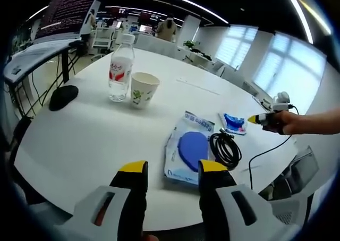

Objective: Arrange the tabletop items into an orderly group along one side of the table until the central work area is clear of visible clutter.

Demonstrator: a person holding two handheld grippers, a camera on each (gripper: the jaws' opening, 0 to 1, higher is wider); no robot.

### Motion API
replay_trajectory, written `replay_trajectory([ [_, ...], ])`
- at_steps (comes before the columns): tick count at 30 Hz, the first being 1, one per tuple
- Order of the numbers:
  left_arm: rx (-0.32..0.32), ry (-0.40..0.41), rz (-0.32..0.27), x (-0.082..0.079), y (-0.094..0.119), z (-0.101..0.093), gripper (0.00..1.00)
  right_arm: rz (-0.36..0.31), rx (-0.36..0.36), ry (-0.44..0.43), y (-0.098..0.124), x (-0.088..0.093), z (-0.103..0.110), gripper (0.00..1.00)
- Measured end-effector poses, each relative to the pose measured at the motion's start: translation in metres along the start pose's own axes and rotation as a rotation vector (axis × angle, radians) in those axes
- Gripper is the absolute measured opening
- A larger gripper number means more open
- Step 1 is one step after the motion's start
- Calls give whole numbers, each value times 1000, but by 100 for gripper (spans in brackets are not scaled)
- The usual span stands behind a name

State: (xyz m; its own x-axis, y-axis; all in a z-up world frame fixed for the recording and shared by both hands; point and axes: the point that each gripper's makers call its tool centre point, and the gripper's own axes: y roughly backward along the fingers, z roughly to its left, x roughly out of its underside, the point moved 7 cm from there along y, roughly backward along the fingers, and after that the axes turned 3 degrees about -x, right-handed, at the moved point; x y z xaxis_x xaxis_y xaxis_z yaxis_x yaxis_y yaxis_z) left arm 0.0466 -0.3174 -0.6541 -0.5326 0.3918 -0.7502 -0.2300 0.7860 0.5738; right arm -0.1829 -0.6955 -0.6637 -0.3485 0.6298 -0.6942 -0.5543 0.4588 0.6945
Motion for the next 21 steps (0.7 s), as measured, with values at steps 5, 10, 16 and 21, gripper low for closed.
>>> replay_trajectory([
  [5,3,0,5,1,0,-2,36,-1,-19,27,1,0,9,4],
  [10,7,-9,14,2,-2,-4,36,5,-50,99,1,-2,20,5],
  [16,11,-9,23,5,-3,-6,36,27,-115,228,1,-1,43,7],
  [21,13,-11,30,6,-4,-7,35,46,-188,363,0,3,69,8],
])
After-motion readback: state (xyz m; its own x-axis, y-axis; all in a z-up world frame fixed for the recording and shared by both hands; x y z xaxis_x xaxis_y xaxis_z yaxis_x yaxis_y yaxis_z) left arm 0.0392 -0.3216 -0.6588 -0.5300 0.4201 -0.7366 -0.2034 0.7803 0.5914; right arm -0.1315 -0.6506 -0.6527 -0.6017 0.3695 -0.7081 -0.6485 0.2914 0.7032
